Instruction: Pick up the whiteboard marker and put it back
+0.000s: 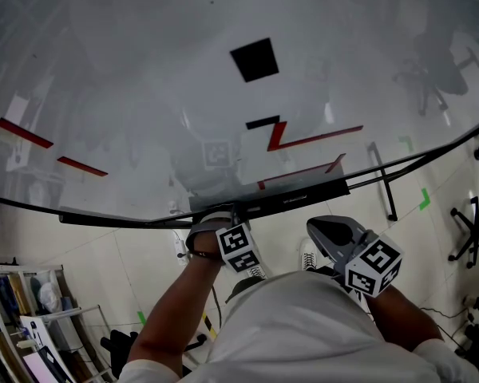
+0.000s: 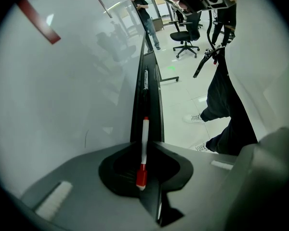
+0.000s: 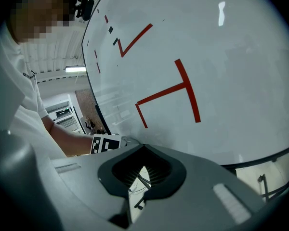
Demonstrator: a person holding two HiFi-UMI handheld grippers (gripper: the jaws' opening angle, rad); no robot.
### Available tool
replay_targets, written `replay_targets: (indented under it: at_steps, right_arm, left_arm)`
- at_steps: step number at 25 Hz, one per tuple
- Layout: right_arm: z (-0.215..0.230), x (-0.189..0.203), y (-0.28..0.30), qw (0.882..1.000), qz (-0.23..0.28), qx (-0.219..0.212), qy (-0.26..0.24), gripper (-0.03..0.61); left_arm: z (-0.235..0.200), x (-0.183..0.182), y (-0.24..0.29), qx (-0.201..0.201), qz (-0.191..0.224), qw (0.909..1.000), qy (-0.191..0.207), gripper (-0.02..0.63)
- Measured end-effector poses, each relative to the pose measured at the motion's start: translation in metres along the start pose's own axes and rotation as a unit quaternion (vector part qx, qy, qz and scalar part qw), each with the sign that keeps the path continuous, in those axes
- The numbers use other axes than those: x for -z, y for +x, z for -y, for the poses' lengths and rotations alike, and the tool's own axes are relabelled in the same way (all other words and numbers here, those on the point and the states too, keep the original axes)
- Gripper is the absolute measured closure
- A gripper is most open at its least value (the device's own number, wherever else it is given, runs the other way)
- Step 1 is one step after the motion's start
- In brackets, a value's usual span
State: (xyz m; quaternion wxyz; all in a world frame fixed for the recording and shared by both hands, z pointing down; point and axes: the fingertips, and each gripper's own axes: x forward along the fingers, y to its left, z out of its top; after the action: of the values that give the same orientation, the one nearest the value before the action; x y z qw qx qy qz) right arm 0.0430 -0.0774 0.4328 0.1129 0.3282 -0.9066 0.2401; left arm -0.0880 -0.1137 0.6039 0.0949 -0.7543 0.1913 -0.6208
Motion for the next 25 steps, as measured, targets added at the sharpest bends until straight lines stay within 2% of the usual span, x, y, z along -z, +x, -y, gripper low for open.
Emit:
replay_targets:
  at_steps: [12, 15, 17, 20, 25]
  right_arm:
    - [0.0, 0.0, -0.001, 1.0, 0.001, 0.001, -0.001, 0.577]
    - [-0.002, 0.0, 0.0, 1.0, 0.002, 0.0, -0.001, 0.577]
    - [-0.002, -0.001, -0.001, 1.0, 0.002, 0.001, -0.002, 0.577]
    - [-0.001, 0.0, 0.0, 1.0, 0.0, 0.001, -0.001, 0.577]
    - [-0.001, 0.001, 0.002, 1.0, -0.003, 0.0, 0.0, 0.577]
  left_arm:
    - [-0.007, -0.009, -0.014, -0.018, 0.031, 0.999, -0.027, 0.56]
    - [-0.012, -0.013, -0.024, -0.022, 0.053, 0.9969, -0.054, 0.56]
    - [-0.013, -0.016, -0.034, -0.018, 0.083, 0.9916, -0.098, 0.56]
    - [-0.012, -0.021, -0.048, -0.01, 0.135, 0.9771, -0.164, 0.56]
    - [-0.01, -0.027, -0.068, -0.022, 0.17, 0.9661, -0.193, 0.56]
